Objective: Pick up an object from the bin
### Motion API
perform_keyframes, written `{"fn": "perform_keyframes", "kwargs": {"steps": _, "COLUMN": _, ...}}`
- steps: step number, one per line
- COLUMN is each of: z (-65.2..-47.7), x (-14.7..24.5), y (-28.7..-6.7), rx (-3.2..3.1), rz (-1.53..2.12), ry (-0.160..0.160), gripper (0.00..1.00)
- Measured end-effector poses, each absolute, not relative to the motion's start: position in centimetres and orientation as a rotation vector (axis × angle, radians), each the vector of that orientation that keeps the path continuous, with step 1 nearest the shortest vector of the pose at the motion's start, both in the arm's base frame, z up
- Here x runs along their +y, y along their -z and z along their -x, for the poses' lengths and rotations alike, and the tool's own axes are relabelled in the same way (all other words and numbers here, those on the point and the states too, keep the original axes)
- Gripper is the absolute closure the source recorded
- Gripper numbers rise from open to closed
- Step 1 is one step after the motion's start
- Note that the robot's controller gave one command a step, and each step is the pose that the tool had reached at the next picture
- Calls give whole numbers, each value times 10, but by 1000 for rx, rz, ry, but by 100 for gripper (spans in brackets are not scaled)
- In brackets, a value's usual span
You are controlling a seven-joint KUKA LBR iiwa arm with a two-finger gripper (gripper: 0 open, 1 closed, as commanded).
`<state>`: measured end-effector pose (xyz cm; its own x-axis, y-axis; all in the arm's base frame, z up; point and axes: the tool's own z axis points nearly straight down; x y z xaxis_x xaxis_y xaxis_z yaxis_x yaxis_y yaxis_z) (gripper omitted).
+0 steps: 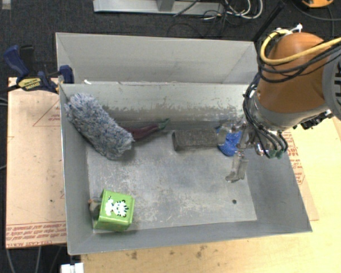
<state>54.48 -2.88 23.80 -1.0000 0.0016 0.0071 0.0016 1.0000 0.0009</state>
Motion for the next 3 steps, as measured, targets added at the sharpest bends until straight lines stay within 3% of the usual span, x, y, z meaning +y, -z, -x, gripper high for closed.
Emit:
{"fn": "perform_keyframes", "kwargs": {"steps": 1, "z": -546, "x": -29, "y": -243, "rx": -3143, "rz": 2, "ry": 1, "gripper": 0}}
{"fn": "perform_keyframes", "kwargs": {"steps": 2, "z": -568, "x": -40, "y": -211, "rx": -3145, "rz": -157, "ry": 0, "gripper": 0}}
{"fn": "perform_keyframes", "kwargs": {"steps": 3, "z": -577, "x": -61, "y": -164, "rx": -3135, "rz": -268, "ry": 0, "gripper": 0}}
